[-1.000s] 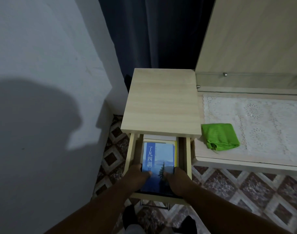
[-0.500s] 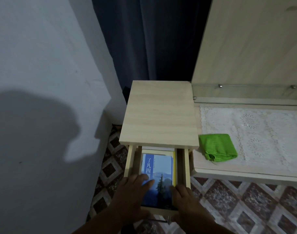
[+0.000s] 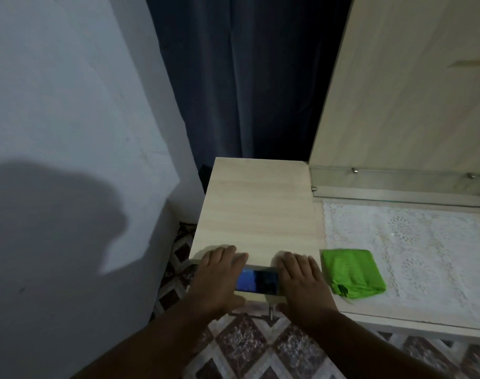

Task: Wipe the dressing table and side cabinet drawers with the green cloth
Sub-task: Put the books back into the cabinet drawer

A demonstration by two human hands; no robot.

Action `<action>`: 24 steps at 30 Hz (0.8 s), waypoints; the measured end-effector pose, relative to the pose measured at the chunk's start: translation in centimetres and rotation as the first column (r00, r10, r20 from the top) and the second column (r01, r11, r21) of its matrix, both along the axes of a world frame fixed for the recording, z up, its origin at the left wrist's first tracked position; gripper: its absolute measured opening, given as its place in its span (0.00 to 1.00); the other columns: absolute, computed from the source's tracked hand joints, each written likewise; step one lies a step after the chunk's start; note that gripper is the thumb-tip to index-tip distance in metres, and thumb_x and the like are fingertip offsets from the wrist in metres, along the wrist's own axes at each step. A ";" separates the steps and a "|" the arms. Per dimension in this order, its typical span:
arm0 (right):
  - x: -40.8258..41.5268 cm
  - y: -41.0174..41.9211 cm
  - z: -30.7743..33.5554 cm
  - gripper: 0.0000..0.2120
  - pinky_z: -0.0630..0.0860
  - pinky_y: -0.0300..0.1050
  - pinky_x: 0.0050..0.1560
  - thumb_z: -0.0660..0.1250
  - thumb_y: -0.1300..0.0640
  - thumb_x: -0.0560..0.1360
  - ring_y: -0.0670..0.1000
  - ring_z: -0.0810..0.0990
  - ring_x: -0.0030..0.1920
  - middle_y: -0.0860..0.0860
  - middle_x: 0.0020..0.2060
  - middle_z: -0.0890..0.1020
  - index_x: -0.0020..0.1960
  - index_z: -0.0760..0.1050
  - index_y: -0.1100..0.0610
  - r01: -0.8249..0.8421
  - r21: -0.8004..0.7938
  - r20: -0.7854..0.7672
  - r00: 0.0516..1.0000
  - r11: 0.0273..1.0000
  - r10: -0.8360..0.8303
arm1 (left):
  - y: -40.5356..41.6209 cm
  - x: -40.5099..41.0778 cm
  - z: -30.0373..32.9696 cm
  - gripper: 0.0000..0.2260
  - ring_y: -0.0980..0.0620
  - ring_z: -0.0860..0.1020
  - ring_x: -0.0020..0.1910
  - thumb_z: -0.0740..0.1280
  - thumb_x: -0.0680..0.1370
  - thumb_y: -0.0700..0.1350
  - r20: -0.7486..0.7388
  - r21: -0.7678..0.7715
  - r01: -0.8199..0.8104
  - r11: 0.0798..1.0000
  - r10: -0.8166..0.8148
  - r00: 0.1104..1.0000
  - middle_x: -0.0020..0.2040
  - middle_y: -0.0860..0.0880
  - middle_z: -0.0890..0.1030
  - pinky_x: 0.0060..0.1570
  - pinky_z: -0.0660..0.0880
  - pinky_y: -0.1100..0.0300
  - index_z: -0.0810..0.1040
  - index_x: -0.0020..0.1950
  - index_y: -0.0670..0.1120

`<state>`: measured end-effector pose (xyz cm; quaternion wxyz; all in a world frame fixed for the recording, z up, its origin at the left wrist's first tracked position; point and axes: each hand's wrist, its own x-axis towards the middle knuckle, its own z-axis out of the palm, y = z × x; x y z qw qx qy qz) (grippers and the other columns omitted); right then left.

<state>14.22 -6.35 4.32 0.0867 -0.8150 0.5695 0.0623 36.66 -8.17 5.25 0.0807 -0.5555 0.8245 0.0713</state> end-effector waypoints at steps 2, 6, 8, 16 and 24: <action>0.0 -1.0 0.1 0.46 0.78 0.60 0.56 0.81 0.43 0.51 0.61 0.78 0.52 0.58 0.57 0.77 0.64 0.73 0.59 -0.019 -0.045 0.003 1.000 0.999 0.019 | -1.0 -0.3 -0.1 0.36 0.42 0.69 0.67 0.71 0.67 0.62 0.001 -0.060 0.028 0.998 -0.028 1.000 0.68 0.47 0.69 0.64 0.68 0.46 0.66 0.72 0.52; -0.1 -2.8 -0.3 0.43 0.76 0.56 0.47 0.78 0.43 0.56 0.59 0.73 0.48 0.58 0.53 0.77 0.66 0.72 0.59 -0.057 -0.112 -0.022 0.998 0.992 0.055 | -3.0 -0.5 -1.3 0.28 0.45 0.74 0.54 0.72 0.66 0.62 -0.029 -0.181 0.059 0.982 -0.065 0.997 0.56 0.50 0.72 0.51 0.73 0.50 0.71 0.61 0.53; -0.5 -4.0 -0.1 0.40 0.76 0.55 0.47 0.72 0.36 0.61 0.59 0.74 0.49 0.56 0.54 0.78 0.66 0.74 0.57 -0.103 -0.127 -0.006 0.995 0.987 0.103 | -4.3 -0.2 -1.6 0.28 0.47 0.73 0.55 0.69 0.67 0.67 -0.103 -0.208 0.088 0.974 -0.111 0.989 0.56 0.52 0.73 0.52 0.73 0.51 0.73 0.60 0.53; -1.9 -6.6 -1.5 0.39 0.47 0.58 0.75 0.52 0.30 0.76 0.59 0.57 0.79 0.58 0.80 0.59 0.81 0.53 0.47 -0.121 -0.082 0.082 0.988 0.989 0.127 | -8.1 0.9 -2.2 0.35 0.53 0.37 0.80 0.47 0.75 0.74 -0.221 0.007 -0.304 0.953 0.298 0.929 0.82 0.55 0.40 0.77 0.39 0.48 0.47 0.80 0.64; -1.9 -7.0 -2.0 0.39 0.49 0.58 0.75 0.55 0.29 0.75 0.60 0.61 0.78 0.58 0.78 0.62 0.80 0.57 0.48 -0.127 -0.095 0.079 0.988 0.987 0.135 | -8.6 0.6 -2.1 0.35 0.46 0.42 0.81 0.48 0.77 0.72 -0.129 -0.051 -0.251 0.967 0.242 0.962 0.83 0.48 0.44 0.77 0.42 0.44 0.46 0.81 0.59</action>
